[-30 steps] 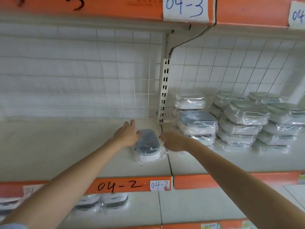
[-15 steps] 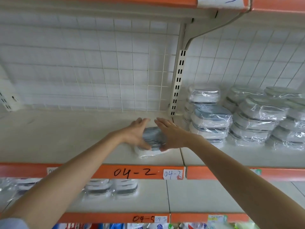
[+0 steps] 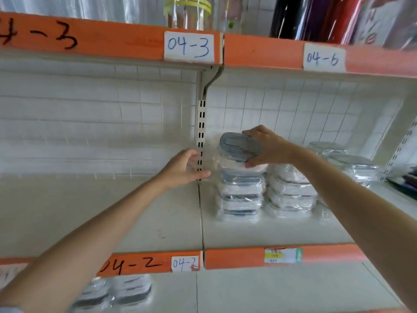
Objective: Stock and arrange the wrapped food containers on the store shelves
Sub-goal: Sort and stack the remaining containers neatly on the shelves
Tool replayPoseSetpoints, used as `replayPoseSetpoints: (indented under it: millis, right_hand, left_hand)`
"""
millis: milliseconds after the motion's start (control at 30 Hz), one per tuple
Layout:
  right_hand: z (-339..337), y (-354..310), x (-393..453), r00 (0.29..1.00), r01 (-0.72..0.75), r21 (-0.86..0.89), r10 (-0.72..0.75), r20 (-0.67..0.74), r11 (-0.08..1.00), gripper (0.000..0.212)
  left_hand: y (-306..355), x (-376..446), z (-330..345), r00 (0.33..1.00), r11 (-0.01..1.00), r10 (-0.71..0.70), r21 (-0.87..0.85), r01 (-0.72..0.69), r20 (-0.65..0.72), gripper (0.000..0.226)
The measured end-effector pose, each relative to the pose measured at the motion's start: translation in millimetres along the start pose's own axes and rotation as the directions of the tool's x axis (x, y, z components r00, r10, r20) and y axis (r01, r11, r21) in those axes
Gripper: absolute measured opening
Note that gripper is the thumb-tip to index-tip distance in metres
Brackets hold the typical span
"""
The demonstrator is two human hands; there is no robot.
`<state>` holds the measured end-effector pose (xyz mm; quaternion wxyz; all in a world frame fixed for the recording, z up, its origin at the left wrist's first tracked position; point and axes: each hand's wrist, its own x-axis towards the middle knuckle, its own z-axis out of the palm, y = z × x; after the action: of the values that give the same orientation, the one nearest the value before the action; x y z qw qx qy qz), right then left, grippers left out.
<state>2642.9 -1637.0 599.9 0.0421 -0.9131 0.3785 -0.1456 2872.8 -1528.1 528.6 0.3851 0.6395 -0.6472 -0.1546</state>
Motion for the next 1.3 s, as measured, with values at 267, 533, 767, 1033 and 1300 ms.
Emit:
replayPoseSetpoints:
  millis: [267,533,767,1033,1300]
  right_hand:
    - [25,34,-8,0.975,0.082,-0.060,-0.067,0.212,0.995,0.074]
    - [35,40,-12,0.972,0.201,0.081,-0.209,0.112,0.976,0.062]
    - [32,26,-20,0.970,0.241,-0.329,-0.222,0.094,0.913,0.062]
    - [85,-55,-47,0.806,0.592,-0.210,-0.575,0.141,0.778,0.045]
    - [133,-113,-74,0.714,0.680,-0.047,-0.646,0.270,0.731,0.041]
  left_hand:
    - [27,21,68,0.996,0.998,-0.065,0.027,0.063,0.062,0.051]
    - [31,18,87,0.979,0.992,-0.091,0.070,0.105,-0.185,0.033]
    - [40,2,84,0.982,0.955,-0.120,0.252,0.155,-0.148,0.038]
    - [9,-100,41,0.942,0.727,-0.257,0.598,0.337,-0.217,0.022]
    - [-25,-200,14,0.941,0.619,-0.319,0.726,0.300,-0.117,0.021]
